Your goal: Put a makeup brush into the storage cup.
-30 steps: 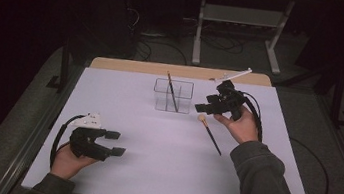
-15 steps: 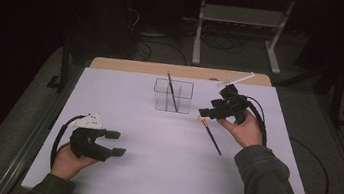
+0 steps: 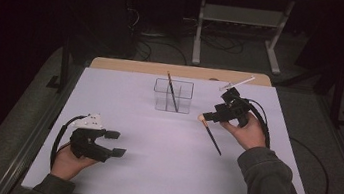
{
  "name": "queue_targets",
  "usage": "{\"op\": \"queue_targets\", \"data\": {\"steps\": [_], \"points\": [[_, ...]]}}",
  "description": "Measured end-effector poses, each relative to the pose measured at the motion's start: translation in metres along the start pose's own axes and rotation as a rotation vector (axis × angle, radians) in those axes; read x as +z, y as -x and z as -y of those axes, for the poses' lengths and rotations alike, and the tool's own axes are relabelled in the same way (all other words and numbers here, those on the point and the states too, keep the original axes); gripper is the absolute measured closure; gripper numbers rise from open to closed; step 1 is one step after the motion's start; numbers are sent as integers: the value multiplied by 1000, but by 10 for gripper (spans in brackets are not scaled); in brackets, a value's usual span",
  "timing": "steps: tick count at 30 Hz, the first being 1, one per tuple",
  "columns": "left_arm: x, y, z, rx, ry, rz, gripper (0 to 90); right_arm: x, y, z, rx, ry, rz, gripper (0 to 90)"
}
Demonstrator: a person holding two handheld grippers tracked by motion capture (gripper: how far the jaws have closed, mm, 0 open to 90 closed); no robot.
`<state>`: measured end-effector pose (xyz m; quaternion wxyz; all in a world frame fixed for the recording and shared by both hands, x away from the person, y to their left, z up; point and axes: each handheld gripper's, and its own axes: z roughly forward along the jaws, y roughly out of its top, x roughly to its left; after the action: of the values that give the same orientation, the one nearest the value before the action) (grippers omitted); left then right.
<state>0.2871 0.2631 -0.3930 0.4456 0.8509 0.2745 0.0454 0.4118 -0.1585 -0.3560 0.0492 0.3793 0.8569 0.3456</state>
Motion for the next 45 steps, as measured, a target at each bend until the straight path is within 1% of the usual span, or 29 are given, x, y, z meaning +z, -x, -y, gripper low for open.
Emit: {"op": "queue_targets", "data": {"steps": [2,4,5,7,9,10,11,12,19,21,22,24,30,32,33,34,39,44,45], "points": [[0,0,0,5,-1,-2,294,1,1,1,9,-10,2,338],[-1,-1,0,5,2,-2,294,3,3,2,0,-15,7,341],[-1,-1,0,4,2,-2,294,3,3,2,10,-18,9,344],[-1,-1,0,3,3,-2,294,5,4,3,11,-22,10,346],[-1,-1,0,5,3,-3,294,7,6,4,11,-32,14,347],[-1,-1,0,4,4,-4,294,8,7,5,3,-29,15,348],[-1,-1,0,2,5,-4,294,9,6,6,15,-37,16,349],[-1,0,0,-2,6,-4,294,10,7,6,10,-40,17,352],[-2,-1,0,-1,5,-6,293,16,9,11,25,-58,21,370],[-2,-1,0,2,6,-7,294,18,10,12,28,-76,24,380],[-2,-2,0,8,6,-9,294,19,10,12,27,-79,26,387],[-3,-1,0,-1,10,-9,294,20,10,13,23,-79,28,396],[-3,-1,0,-4,19,-13,294,27,9,16,20,-96,30,415],[-4,-1,0,-4,22,-12,294,30,8,17,23,-108,30,421],[-4,-1,0,-6,23,-11,294,32,8,17,14,-110,30,423],[-5,-1,0,-5,24,-11,294,33,8,17,20,-119,30,428],[-5,-1,0,-11,25,-12,294,40,8,17,11,-144,32,453],[-5,-2,0,-3,21,-11,294,46,8,20,10,-155,40,479],[-5,-2,0,-4,20,-12,294,46,8,21,8,-160,35,481]]}}
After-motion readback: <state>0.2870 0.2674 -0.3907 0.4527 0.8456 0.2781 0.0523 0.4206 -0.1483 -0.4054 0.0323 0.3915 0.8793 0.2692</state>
